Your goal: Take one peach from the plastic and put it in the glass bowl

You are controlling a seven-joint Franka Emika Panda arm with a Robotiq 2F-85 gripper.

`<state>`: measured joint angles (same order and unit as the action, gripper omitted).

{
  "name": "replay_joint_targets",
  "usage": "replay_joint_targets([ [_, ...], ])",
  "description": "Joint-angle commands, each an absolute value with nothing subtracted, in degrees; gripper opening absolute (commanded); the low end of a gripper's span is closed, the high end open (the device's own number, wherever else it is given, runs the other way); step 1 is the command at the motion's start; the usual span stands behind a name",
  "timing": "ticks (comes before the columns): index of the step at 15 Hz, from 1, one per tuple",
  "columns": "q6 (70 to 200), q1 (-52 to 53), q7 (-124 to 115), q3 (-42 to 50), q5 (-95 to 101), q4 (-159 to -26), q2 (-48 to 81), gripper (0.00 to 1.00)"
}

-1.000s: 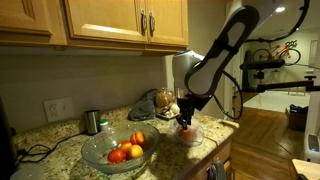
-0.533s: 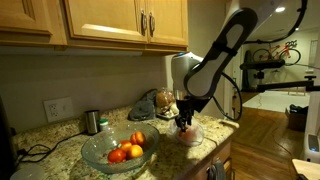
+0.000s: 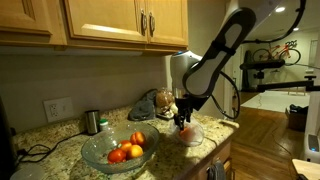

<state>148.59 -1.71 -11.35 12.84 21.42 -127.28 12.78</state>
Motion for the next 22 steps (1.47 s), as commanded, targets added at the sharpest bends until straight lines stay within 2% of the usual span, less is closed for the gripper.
replay_joint_targets([
  [1, 146.7, -2.5, -11.2, 13.0, 22.8, -126.2, 12.9, 0.67],
  [22, 146.0, -2.3, -9.8, 11.9, 22.4, -123.9, 15.5, 0.67],
])
